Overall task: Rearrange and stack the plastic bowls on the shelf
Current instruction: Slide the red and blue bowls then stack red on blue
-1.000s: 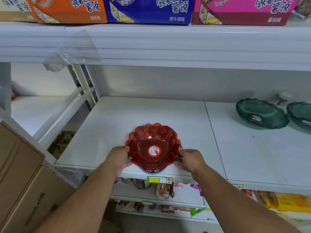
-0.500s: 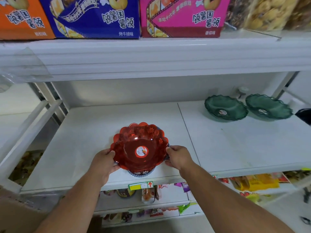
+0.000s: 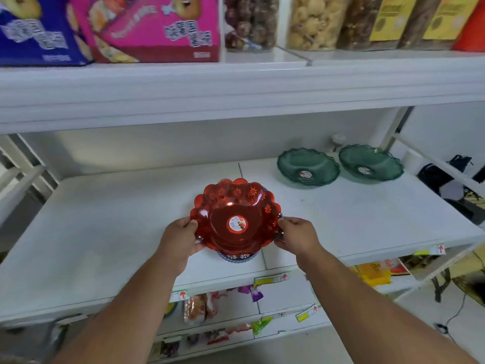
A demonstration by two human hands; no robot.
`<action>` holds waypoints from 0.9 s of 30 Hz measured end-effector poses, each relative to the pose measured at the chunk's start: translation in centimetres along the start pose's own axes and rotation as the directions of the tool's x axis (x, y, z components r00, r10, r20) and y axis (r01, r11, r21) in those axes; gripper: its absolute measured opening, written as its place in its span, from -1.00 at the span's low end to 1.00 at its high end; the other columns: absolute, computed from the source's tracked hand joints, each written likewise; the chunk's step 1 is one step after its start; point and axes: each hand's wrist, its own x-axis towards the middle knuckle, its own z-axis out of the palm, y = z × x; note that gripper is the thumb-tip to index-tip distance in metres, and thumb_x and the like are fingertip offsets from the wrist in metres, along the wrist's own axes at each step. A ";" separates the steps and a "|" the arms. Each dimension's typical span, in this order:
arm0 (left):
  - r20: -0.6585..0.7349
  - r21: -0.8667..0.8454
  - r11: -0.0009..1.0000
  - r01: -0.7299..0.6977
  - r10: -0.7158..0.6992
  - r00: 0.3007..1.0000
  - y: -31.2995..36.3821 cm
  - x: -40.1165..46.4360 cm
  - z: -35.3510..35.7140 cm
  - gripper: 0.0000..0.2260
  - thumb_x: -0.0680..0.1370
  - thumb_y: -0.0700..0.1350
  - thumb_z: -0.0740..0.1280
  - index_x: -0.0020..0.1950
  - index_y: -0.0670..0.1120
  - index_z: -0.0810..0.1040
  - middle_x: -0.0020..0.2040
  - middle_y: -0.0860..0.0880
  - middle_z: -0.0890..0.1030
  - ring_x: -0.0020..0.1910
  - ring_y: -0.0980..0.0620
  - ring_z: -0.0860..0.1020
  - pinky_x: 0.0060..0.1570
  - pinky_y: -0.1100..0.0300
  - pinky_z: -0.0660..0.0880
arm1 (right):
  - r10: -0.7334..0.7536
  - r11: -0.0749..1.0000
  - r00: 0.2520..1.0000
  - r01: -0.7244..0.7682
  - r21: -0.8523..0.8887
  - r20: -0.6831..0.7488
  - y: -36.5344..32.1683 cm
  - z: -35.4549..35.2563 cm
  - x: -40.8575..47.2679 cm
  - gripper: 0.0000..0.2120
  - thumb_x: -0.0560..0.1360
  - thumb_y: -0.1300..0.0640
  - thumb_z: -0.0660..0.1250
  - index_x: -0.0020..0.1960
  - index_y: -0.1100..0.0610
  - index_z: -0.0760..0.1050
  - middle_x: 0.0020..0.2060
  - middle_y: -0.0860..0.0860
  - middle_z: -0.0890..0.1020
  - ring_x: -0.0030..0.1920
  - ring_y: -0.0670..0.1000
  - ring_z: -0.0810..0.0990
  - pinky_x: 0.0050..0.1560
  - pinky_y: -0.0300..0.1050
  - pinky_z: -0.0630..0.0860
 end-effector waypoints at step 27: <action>0.053 -0.007 0.999 0.035 -0.034 0.998 -4.3 -6.3 21.9 -0.80 0.68 -0.18 0.14 0.15 -0.08 0.56 0.10 -0.09 0.64 0.12 -0.03 0.61 0.11 0.00 0.60 | 0.005 0.999 0.998 -0.007 -0.039 -0.064 -1.9 -22.8 4.2 -0.84 0.56 0.23 0.29 -0.11 0.24 0.62 -0.21 0.16 0.58 -0.18 0.13 0.58 0.06 0.10 0.65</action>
